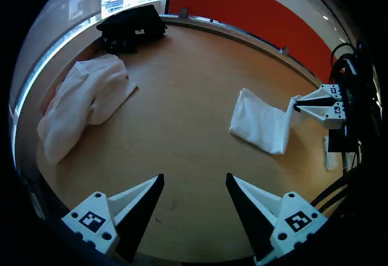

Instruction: Fold towel

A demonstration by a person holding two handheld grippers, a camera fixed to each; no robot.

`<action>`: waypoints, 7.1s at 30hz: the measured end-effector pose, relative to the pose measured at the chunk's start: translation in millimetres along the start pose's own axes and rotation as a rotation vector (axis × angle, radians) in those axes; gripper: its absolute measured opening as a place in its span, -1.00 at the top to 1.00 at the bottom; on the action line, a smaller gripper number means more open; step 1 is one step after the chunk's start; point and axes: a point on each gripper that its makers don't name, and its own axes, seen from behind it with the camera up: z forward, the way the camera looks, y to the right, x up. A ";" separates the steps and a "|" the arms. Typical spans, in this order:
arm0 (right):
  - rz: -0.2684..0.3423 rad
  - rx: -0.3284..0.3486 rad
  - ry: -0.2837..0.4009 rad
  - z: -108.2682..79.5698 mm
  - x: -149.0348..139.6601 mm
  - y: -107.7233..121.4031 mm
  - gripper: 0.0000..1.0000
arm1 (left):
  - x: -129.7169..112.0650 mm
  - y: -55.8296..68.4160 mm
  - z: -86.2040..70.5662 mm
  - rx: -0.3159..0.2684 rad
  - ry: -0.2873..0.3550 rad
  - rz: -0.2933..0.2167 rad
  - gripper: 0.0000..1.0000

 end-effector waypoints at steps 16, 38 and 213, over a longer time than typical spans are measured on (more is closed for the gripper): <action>-0.035 0.012 -0.019 4.4 2.4 3.0 0.93 | -6.9 -7.6 -1.8 0.003 -0.003 -0.004 -0.89; -0.209 0.131 -0.102 52.9 26.1 -10.8 0.93 | -35.1 -22.0 -9.1 0.013 -0.002 -0.078 -0.89; 0.110 0.010 -0.054 73.9 25.1 -9.8 -0.38 | -55.5 -26.0 -16.1 -0.006 0.006 -0.141 -0.89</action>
